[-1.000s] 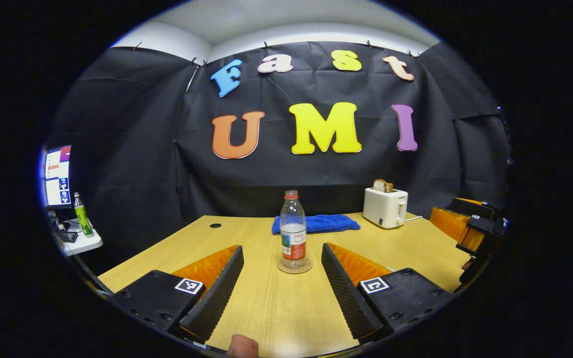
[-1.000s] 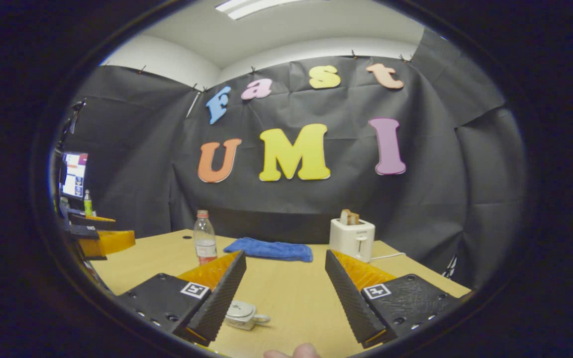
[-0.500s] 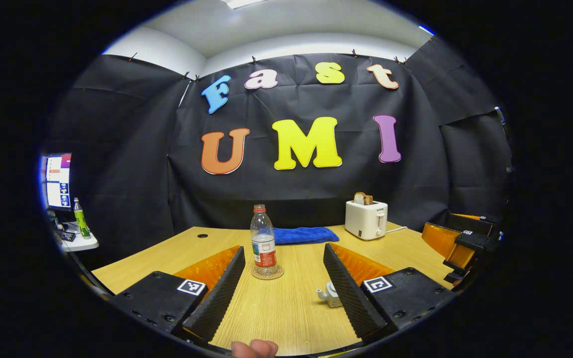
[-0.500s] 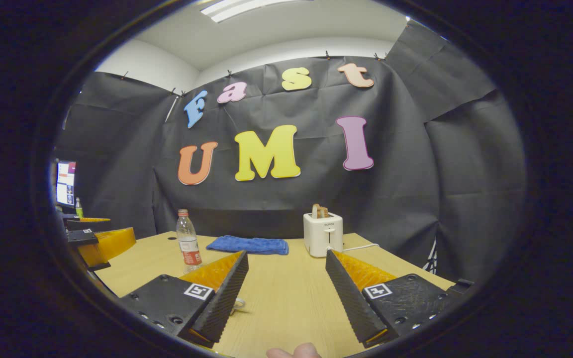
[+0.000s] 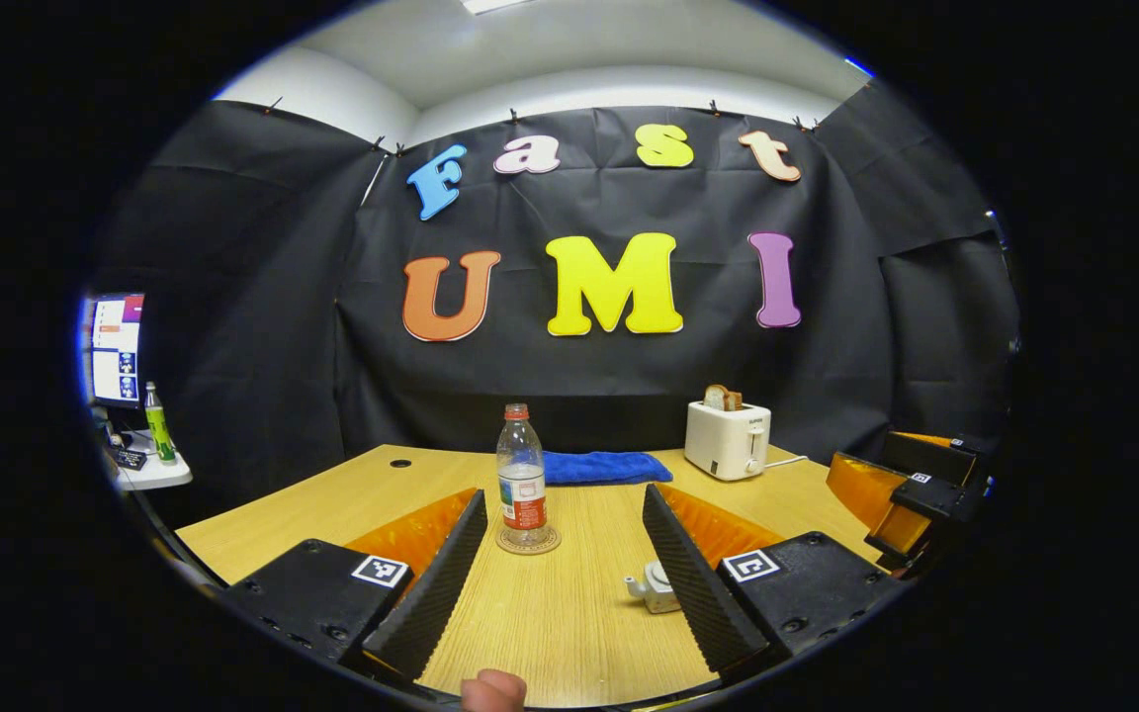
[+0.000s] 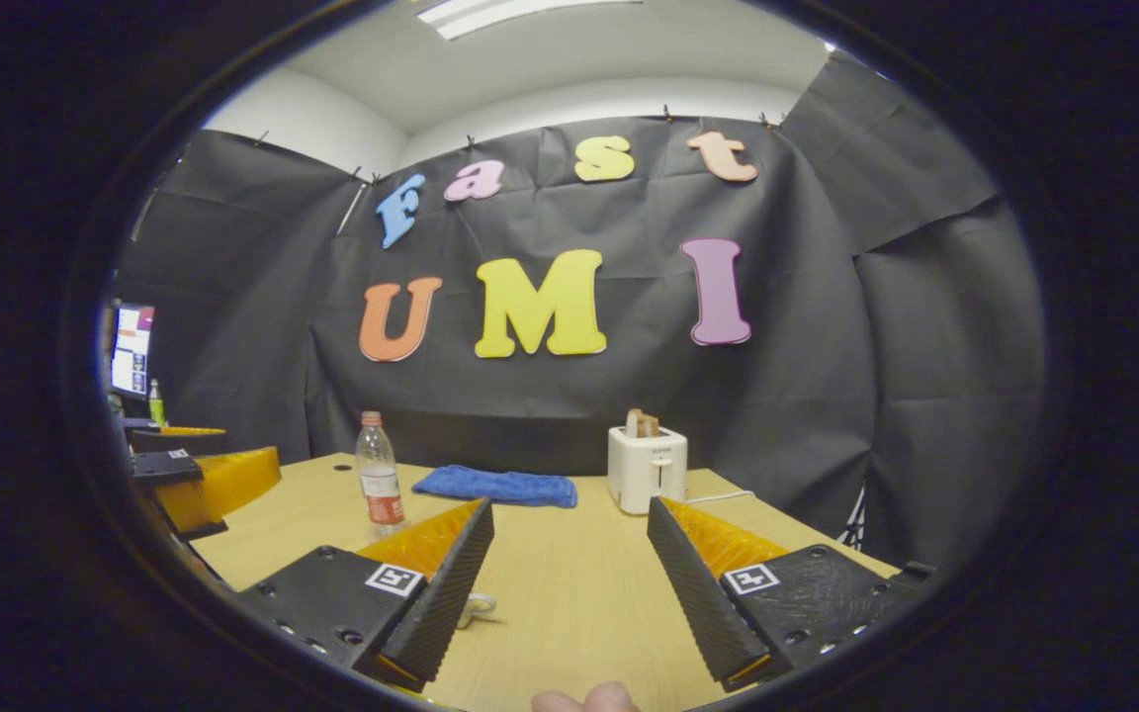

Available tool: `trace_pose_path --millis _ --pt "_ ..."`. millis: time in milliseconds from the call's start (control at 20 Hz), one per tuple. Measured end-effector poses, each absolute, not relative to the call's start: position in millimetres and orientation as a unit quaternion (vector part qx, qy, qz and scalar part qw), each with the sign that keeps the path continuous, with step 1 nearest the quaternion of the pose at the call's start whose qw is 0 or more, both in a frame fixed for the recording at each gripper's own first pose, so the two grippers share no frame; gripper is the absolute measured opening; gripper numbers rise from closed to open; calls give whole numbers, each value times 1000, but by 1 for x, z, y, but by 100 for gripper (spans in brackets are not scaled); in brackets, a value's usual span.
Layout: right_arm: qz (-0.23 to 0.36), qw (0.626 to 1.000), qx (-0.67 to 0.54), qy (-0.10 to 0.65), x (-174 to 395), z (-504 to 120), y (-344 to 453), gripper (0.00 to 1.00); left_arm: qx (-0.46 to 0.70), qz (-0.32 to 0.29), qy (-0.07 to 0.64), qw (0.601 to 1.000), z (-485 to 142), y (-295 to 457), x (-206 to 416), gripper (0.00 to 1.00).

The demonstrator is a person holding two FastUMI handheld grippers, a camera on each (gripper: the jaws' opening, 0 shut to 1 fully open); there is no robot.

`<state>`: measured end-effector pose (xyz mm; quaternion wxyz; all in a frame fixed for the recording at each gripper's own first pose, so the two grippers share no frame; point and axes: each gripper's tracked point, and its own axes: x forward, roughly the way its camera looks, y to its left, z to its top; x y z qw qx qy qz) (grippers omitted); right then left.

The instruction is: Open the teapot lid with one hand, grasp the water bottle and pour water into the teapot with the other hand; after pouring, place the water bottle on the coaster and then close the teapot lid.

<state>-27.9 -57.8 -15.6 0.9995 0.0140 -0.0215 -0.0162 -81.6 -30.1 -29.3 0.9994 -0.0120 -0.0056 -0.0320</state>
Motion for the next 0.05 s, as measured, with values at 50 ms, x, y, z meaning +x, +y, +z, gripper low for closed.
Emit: trace_pose_path --millis 50 --pt "-15 1000 14 -21 -27 -15 -55 95 -11 -31 -8 999 -28 -29 -83 99"
